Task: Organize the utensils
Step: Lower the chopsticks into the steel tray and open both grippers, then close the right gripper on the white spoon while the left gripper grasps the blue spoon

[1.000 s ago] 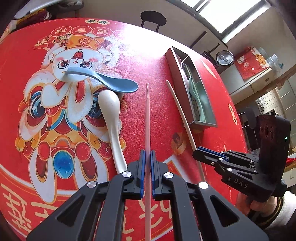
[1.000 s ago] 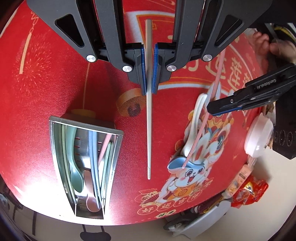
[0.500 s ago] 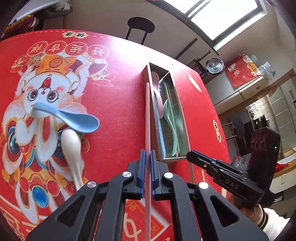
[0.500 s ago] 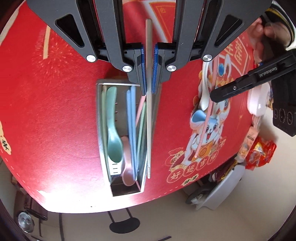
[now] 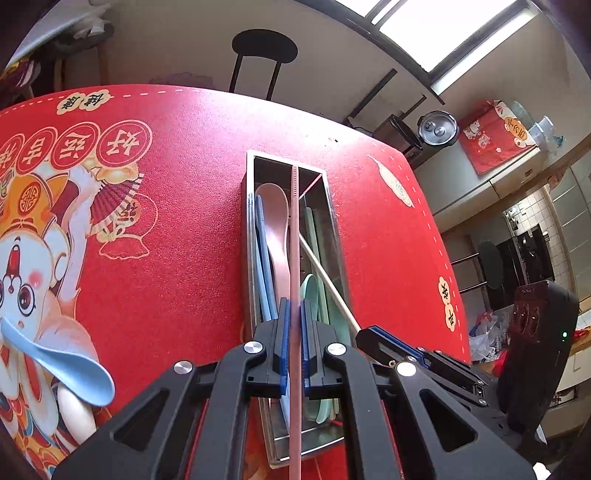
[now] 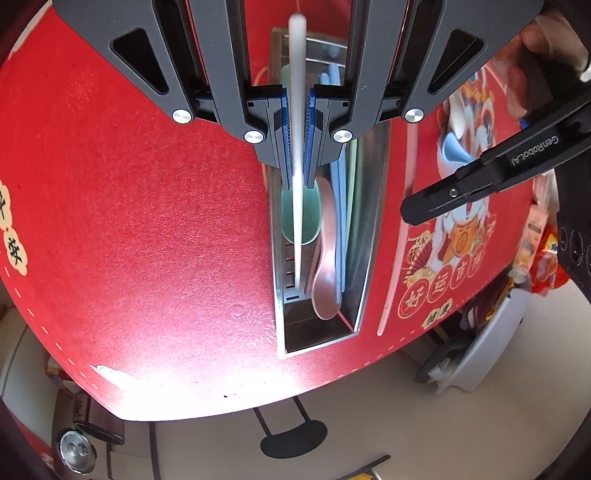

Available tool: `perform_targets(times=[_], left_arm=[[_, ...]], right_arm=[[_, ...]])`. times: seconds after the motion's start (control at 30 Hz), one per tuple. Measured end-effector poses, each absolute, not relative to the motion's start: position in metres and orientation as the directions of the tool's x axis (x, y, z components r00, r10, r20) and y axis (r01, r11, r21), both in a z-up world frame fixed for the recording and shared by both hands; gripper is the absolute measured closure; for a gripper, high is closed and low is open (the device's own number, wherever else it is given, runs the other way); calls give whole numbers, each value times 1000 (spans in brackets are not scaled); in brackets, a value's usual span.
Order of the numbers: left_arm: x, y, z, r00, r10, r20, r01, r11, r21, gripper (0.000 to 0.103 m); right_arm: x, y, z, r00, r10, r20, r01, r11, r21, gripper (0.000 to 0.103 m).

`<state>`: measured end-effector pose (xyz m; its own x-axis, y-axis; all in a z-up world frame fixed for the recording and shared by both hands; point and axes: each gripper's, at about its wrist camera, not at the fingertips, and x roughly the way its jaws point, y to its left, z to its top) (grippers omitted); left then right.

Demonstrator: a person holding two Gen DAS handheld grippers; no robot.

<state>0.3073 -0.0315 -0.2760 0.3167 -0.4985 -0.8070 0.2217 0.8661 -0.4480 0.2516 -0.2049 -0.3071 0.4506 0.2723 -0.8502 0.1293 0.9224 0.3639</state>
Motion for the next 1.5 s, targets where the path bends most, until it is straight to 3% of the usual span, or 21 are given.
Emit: perform_targets(times=[0.37, 0.47, 0.63, 0.73, 0.8, 0.87, 0.93, 1.2, 1.5], left_arm=[[325, -41, -306, 256, -456, -852, 198, 888, -415, 98], [324, -38, -301, 263, -469, -843, 212, 881, -423, 93], [320, -18, -272, 320, -476, -819, 291, 872, -393, 69], [312, 9, -251, 371, -475, -798, 337, 869, -361, 43], [305, 31, -240, 397, -476, -785, 355, 868, -347, 29], [295, 59, -232, 427, -468, -773, 365, 872, -326, 19], [287, 86, -227, 448, -449, -773, 364, 881, -302, 10], [257, 181, -229, 506, -290, -812, 288, 945, -158, 6], [238, 243, -248, 524, -274, -807, 202, 960, -195, 6]], right_arm=[[261, -205, -322, 420, 284, -862, 160, 912, 378, 95], [256, -206, -316, 426, 285, -858, 166, 908, 384, 95], [240, -202, -301, 454, 279, -846, 161, 908, 386, 95], [229, -193, -293, 458, 283, -842, 133, 916, 380, 94], [221, -183, -291, 455, 289, -842, 109, 921, 374, 83], [214, -173, -287, 460, 292, -838, 88, 925, 371, 53], [208, -164, -283, 472, 295, -831, 65, 928, 366, 53], [199, -92, -279, 421, 351, -837, -85, 933, 349, 51], [202, 1, -315, 305, 383, -872, -270, 913, 306, 51]])
